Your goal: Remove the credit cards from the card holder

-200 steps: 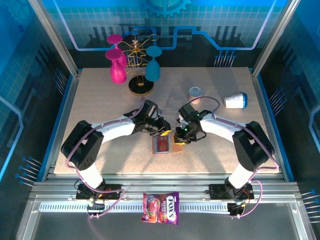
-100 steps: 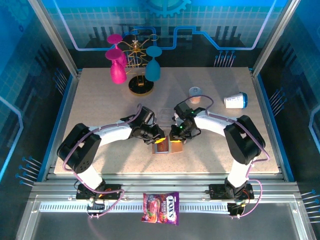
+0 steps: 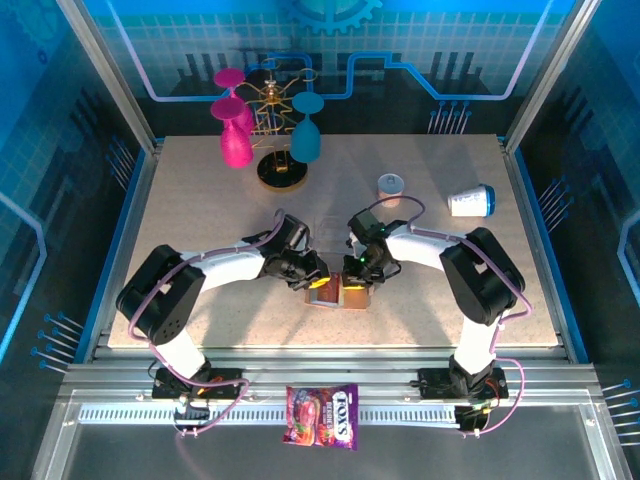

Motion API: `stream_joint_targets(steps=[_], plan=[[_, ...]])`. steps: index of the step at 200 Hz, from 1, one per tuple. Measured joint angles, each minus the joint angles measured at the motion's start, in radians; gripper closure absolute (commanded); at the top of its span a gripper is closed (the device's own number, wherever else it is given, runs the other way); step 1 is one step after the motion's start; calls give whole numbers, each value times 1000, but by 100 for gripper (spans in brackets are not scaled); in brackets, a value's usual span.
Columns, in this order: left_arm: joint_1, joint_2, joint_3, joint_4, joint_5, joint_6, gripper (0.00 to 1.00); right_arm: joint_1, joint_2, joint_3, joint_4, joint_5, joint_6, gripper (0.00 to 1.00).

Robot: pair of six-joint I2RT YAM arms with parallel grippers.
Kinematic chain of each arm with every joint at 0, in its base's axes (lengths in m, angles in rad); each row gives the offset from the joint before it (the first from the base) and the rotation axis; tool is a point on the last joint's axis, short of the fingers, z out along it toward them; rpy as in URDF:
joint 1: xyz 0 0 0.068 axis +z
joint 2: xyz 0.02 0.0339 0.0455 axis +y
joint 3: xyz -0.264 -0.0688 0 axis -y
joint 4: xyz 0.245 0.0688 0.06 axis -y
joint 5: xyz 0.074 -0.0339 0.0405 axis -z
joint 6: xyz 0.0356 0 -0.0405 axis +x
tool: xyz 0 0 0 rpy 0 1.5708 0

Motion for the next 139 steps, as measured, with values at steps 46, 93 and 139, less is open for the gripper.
stream_joint_targets(steps=[46,93,139], plan=[[0,11,-1,-1,-5,18,82,0,0,-1,1,0,0,85],[10,14,-13,-21,-40,50,82,0,-2,0,1,5,-1,85],[28,23,-43,15,-25,51,82,11,-2,16,-14,46,-27,85]])
